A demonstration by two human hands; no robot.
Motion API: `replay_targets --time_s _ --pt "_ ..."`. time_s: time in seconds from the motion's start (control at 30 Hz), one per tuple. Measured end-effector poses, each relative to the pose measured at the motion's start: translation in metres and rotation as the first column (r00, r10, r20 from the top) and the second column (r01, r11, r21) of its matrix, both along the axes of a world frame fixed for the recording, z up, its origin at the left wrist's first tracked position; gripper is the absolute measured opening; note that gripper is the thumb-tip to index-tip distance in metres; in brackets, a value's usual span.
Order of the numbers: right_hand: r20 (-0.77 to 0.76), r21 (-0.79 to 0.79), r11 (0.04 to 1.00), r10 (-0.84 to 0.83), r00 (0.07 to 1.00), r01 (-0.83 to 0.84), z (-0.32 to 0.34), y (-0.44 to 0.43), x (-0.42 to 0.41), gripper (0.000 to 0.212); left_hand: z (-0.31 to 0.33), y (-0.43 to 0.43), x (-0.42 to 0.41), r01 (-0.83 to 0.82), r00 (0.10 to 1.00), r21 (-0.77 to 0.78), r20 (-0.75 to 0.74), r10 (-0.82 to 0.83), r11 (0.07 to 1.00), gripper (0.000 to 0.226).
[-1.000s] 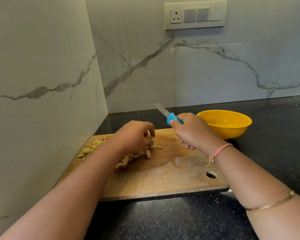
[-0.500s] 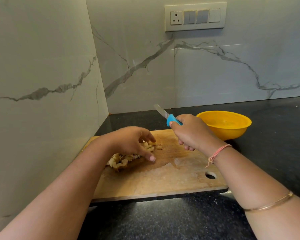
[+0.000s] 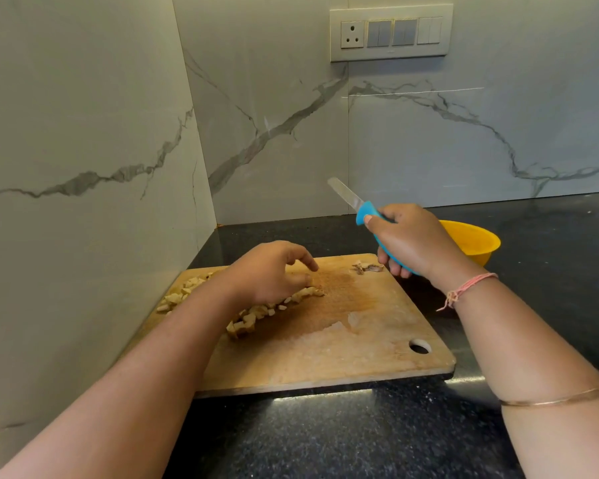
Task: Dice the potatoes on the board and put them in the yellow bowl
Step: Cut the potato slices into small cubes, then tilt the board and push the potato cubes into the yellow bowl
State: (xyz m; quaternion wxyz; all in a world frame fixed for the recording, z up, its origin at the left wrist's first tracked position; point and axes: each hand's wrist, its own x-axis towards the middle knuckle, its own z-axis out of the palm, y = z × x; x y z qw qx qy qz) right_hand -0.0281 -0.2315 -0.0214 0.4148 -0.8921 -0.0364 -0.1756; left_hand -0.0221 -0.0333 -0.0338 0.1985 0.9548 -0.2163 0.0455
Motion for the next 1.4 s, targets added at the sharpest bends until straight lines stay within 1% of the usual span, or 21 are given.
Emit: replay_targets --time_s 0.03,0.1,0.17,0.2,0.3,0.4,0.57,0.63,0.73,0.8,0.87,0.9,0.97,1.1,1.27,1.4 --pt "-0.001 0.007 1.0 -0.002 1.0 0.002 0.0 -0.001 -0.001 0.038 -0.002 -0.004 -0.001 0.024 1.0 0.016 0.008 -0.025 1.0 0.029" --pt "-0.003 0.001 1.0 0.003 1.0 -0.003 -0.001 -0.001 -0.001 0.038 -0.007 -0.012 -0.002 0.071 0.997 0.094 -0.005 -0.071 0.993 0.039" --pt "-0.002 -0.023 1.0 0.021 1.0 -0.021 -0.003 0.001 -0.001 0.037 -0.01 -0.018 -0.001 0.09 0.996 0.172 -0.017 -0.088 0.981 0.037" --pt "-0.001 -0.038 0.999 0.027 1.0 -0.027 -0.004 0.003 -0.001 0.037 -0.012 -0.019 0.0 0.083 0.997 0.186 -0.015 -0.082 0.979 0.034" --pt "0.003 -0.103 0.994 0.039 0.999 -0.039 -0.008 0.009 -0.003 0.036 -0.012 -0.017 0.002 0.035 0.999 0.167 0.034 -0.041 0.985 0.026" --pt "-0.019 -0.17 0.984 0.057 0.998 -0.06 -0.015 0.017 -0.007 0.033 -0.01 -0.013 0.001 -0.003 0.998 0.149 0.064 -0.007 0.989 0.022" --pt "-0.031 -0.259 0.963 0.06 0.998 -0.066 -0.023 0.024 -0.011 0.027 -0.008 -0.007 0.0 -0.066 0.996 0.111 0.069 0.058 0.992 0.023" --pt "-0.018 -0.281 0.958 0.045 0.999 -0.049 -0.024 0.025 -0.014 0.029 -0.009 -0.005 0.0 -0.089 0.992 0.102 0.098 0.079 0.991 0.025" --pt "0.002 -0.297 0.955 0.024 1.0 -0.022 -0.026 0.025 -0.018 0.029 -0.008 -0.005 -0.002 -0.079 0.987 0.082 0.146 0.067 0.993 0.024" --pt "0.011 -0.297 0.955 0.012 1.0 -0.008 -0.026 0.023 -0.021 0.028 -0.008 -0.007 -0.005 -0.064 0.991 0.082 0.121 0.053 0.995 0.032" --pt "-0.001 -0.3 0.954 0.01 1.0 -0.01 -0.027 0.022 -0.024 0.027 -0.011 -0.008 -0.007 -0.047 0.999 0.159 0.033 0.042 0.986 0.048" --pt "-0.013 -0.307 0.952 0.008 1.0 -0.012 -0.027 0.02 -0.027 0.027 -0.012 -0.009 -0.008 -0.031 0.999 0.197 -0.023 0.036 0.98 0.052" --pt "-0.036 -0.323 0.946 0.004 0.999 -0.015 -0.028 0.017 -0.031 0.027 -0.016 -0.008 -0.007 -0.014 0.994 0.216 -0.099 0.036 0.976 0.052" --pt "-0.036 -0.339 0.941 -0.015 0.999 0.002 -0.027 0.009 -0.044 0.028 -0.016 -0.005 -0.004 -0.034 0.998 0.197 -0.043 0.043 0.98 0.041" --pt "0.021 -0.406 0.906 -0.122 0.992 0.12 -0.03 -0.006 -0.06 0.041 -0.016 -0.003 -0.003 -0.042 0.999 0.143 -0.021 0.046 0.989 0.037" --pt "0.058 -0.46 0.863 -0.206 0.977 0.209 -0.033 -0.02 -0.075 0.043 -0.013 -0.002 -0.005 -0.061 0.998 0.127 0.026 0.059 0.99 0.037"
